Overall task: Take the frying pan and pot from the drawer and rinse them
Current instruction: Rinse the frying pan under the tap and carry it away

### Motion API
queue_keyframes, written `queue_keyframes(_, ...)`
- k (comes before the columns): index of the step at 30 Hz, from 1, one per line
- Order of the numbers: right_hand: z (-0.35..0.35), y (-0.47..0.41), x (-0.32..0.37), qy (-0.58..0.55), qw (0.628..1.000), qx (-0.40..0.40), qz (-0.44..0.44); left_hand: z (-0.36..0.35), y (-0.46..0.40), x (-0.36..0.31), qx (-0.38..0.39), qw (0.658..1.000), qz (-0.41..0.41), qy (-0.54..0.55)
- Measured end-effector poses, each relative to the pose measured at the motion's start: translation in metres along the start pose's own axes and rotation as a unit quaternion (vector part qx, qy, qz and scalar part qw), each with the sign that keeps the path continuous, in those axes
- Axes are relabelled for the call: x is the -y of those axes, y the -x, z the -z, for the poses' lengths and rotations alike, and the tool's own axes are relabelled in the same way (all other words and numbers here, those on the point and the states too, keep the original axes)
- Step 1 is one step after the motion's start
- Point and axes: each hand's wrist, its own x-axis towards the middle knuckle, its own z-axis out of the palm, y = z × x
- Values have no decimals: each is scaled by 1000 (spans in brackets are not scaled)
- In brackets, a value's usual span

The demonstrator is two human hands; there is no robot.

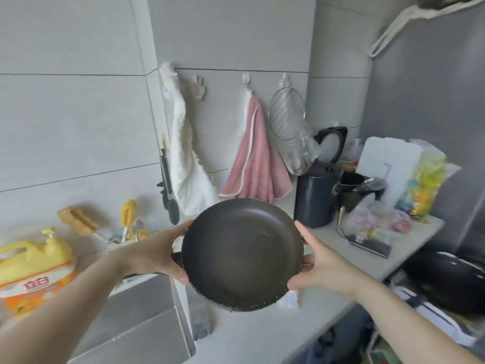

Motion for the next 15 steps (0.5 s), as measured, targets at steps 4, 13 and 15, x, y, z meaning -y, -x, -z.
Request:
queue_keyframes(4,93,104,-36,-5,996,-73,-52,-84,-61,-86,76,994,-71,18)
queue_keyframes(13,249,331,-128,-24,935,-319,-155,-267,-208,-310,255,934,-242,-61)
queue_keyframes(15,273,376,-146,-28,916,-363,-168,-312,-231,-361,296,910,-282,-71)
